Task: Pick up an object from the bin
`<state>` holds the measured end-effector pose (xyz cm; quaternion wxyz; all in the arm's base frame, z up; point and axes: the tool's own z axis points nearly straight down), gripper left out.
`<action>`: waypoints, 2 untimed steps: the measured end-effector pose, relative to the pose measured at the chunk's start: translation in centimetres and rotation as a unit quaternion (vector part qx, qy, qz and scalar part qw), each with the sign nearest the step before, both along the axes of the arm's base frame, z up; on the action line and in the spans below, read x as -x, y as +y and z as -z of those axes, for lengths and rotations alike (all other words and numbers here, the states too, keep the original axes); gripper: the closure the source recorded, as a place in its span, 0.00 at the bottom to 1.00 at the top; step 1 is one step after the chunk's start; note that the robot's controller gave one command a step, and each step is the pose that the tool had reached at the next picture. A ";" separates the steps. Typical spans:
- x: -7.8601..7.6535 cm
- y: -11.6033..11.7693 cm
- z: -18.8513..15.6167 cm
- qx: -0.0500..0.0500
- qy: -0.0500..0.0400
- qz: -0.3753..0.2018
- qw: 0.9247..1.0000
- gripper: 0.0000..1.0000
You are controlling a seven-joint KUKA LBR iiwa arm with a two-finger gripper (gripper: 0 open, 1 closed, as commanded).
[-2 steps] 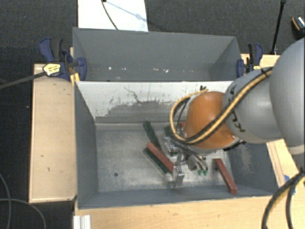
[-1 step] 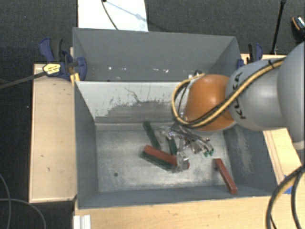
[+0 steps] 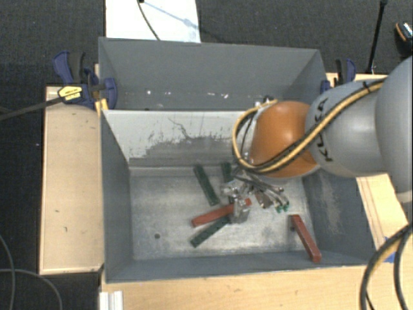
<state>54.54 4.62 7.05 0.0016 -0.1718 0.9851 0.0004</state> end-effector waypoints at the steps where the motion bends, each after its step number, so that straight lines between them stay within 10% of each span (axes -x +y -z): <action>1: 5.4 -6.1 -5.2 0.002 0.001 0.003 1.000 1.00; 2: 5.2 -9.2 -17.1 0.002 -0.004 0.003 1.000 1.00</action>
Offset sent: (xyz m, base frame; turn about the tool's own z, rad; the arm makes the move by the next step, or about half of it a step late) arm -0.0526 -0.0559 0.0489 -0.0027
